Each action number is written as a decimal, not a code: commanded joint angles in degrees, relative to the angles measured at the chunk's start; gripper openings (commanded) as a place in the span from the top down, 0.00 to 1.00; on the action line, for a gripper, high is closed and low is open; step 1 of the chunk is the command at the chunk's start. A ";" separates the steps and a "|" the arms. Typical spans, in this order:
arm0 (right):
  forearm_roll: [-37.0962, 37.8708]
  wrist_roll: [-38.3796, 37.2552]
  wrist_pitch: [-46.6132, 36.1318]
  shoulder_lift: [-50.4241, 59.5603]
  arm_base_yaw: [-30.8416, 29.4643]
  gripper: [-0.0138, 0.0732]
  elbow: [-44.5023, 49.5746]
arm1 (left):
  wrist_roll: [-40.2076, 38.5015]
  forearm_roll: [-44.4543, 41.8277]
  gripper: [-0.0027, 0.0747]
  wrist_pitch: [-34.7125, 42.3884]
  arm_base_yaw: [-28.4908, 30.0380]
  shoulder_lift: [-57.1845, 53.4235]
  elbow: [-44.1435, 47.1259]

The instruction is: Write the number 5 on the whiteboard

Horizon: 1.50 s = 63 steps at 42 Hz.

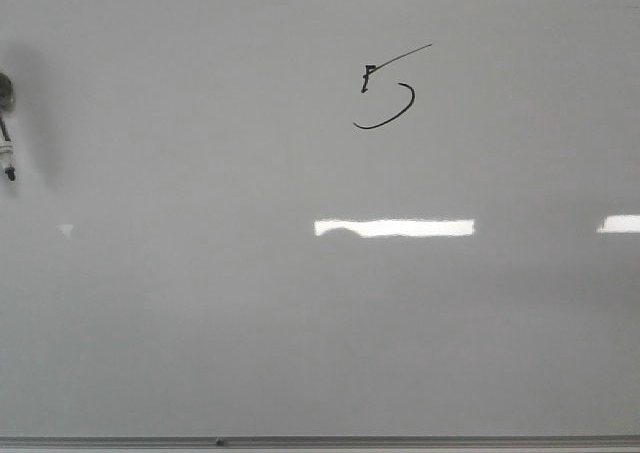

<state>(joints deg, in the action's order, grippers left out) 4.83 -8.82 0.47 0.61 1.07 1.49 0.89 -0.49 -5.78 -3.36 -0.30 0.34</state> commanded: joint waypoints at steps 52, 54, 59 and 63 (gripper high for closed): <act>-6.83 11.73 -6.29 1.12 -1.68 0.92 -0.77 | 0.02 0.49 0.99 4.67 -0.52 -0.84 0.40; -6.83 11.73 -6.29 1.12 -1.68 0.92 -0.77 | 0.02 0.49 0.99 4.67 -0.52 -0.84 0.40; -6.83 11.73 -6.29 1.12 -1.68 0.92 -0.77 | 0.02 0.49 0.99 4.67 -0.52 -0.84 0.40; -6.83 11.73 -6.28 1.07 -1.68 0.92 -0.77 | 0.02 0.49 0.99 4.67 -0.52 -0.84 0.40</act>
<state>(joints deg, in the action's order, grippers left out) -1.85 2.16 -0.76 0.61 -0.32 1.49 0.89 -0.49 -5.78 -3.36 -0.30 0.34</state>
